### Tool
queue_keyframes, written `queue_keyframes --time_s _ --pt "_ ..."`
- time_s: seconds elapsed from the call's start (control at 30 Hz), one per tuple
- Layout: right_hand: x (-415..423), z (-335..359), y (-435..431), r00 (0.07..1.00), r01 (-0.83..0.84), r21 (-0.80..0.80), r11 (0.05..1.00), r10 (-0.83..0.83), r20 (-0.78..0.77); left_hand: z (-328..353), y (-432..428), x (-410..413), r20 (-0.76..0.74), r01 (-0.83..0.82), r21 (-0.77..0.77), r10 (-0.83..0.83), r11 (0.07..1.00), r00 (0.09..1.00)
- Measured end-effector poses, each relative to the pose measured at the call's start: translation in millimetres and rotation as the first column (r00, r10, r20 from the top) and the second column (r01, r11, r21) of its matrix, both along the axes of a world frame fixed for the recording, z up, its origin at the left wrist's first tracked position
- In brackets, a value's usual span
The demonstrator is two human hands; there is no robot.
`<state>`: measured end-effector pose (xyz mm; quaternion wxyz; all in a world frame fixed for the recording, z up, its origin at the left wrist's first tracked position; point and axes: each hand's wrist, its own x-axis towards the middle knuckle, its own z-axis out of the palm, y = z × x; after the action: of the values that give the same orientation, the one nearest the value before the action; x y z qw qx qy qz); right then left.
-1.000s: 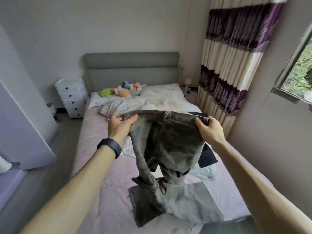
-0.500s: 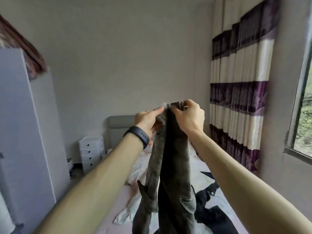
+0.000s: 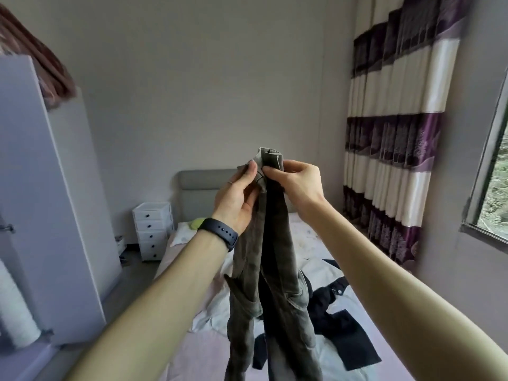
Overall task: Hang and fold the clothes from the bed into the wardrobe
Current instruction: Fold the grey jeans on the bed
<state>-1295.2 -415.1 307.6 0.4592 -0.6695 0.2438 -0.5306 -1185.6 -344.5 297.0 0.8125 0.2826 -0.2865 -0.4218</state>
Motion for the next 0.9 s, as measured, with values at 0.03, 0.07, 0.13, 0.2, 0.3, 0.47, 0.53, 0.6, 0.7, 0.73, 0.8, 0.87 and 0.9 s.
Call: queue_keyframes --time_s 0.03,0.07,0.13,0.2,0.3,0.47,0.53,0.6,0.7,0.73,0.8,0.87,0.9 --pt "-0.4 0.4 0.8 1.0 -0.022 -0.007 1.0 0.022 -0.005 0.7 -1.2 -1.3 -0.001 -0.025 0.0 0.025 1.0 1.0" --pt "-1.5 -2.0 0.8 0.999 -0.053 -0.012 0.999 0.053 -0.009 -0.2 -2.6 -2.6 0.003 -0.042 0.004 0.042 0.999 0.999" --pt "-3.2 -7.6 0.0 0.99 -0.14 0.008 0.99 0.14 0.02 2.2 -5.7 -2.8 0.036 -0.065 0.029 0.064 0.997 0.997" --pt "-5.8 -15.7 0.3 0.975 -0.219 0.034 0.975 0.217 0.051 3.4 -7.7 -2.1 0.066 -0.079 0.061 0.075 0.995 0.995" --pt "-6.8 -24.3 -0.6 0.978 -0.205 0.016 0.979 0.204 0.048 8.6 -8.6 -6.9 0.078 -0.111 0.087 0.104 0.99 0.992" --pt "-14.0 -24.8 -4.5 0.991 -0.1 0.005 0.995 0.099 0.089 1.5 -8.2 -15.7 0.109 0.013 0.022 -0.016 1.0 0.994" --pt "-18.1 -22.7 -4.4 0.987 -0.119 0.003 0.993 0.118 0.107 1.3 -9.1 -15.5 0.113 0.009 0.002 -0.009 1.0 0.994" --pt "-19.1 -21.5 -4.4 0.99 -0.104 -0.004 0.995 0.104 0.1 4.1 -9.3 -16.3 0.107 -0.022 -0.002 0.023 1.0 0.994" --pt "-16.5 -23.3 -4.1 0.99 -0.009 0.023 1.0 0.005 0.142 7.7 -8.6 -19.7 0.191 -0.078 0.027 0.071 0.997 0.979" --pt "-15.1 -25.1 -3.2 0.987 0.033 0.033 0.999 -0.038 0.158 9.1 -8.3 -21.0 0.226 -0.092 0.046 0.079 0.995 0.971" --pt "-13.2 -29.4 0.5 0.981 0.087 0.028 0.996 -0.09 0.172 9.6 -7.8 -22.9 0.274 -0.118 0.093 0.088 0.989 0.958" --pt "-14.1 -31.7 4.4 0.985 0.027 0.011 1.0 -0.029 0.172 10.0 -6.6 -23.2 0.344 -0.142 0.105 0.098 0.984 0.934" --pt "-15.3 -30.7 5.3 0.986 -0.024 0.005 1.0 0.023 0.163 10.6 -6.3 -22.9 0.412 -0.165 0.106 0.108 0.981 0.905"
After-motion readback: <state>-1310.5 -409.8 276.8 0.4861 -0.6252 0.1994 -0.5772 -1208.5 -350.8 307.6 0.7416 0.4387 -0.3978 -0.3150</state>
